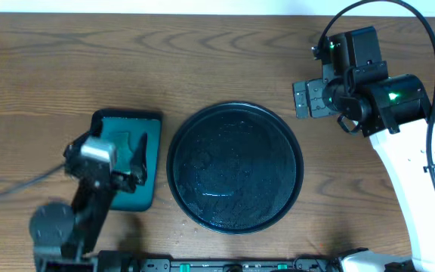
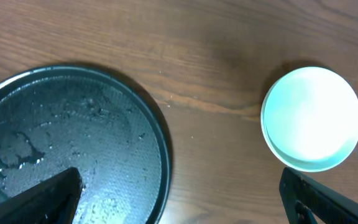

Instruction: Clean dirty plates on tray and stack at the side

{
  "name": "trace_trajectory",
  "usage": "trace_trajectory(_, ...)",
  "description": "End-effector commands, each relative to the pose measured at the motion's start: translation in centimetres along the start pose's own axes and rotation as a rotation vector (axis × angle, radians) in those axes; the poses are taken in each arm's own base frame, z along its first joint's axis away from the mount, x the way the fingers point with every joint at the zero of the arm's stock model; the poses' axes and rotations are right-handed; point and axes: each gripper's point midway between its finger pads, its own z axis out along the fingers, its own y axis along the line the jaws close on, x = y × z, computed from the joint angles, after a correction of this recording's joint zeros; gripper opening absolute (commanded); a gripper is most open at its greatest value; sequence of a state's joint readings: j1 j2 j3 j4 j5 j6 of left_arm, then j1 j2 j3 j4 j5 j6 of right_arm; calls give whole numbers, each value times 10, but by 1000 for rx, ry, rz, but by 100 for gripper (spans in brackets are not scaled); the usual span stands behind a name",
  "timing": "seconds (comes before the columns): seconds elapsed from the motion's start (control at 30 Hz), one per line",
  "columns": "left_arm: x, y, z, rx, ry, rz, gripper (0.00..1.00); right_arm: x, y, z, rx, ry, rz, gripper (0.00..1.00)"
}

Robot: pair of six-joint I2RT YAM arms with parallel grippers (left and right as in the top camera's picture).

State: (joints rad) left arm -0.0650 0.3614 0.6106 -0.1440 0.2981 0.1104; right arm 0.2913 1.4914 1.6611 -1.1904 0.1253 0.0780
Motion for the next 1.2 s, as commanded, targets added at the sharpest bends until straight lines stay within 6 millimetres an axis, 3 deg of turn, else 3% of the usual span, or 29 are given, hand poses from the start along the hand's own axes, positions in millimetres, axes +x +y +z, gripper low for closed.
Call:
trace_trajectory(0.0, 10, -14, -10, 52, -92, 41, 81, -3, 0, -2, 5, -9, -11, 99)
trace_trajectory(0.6, 46, -27, -18, 82, -301, 81, 81, -3, 0, -2, 5, -9, -11, 99)
trace_trajectory(1.17, 104, -26, -2, 88, -191, 33, 81, -3, 0, -2, 5, -9, -11, 99)
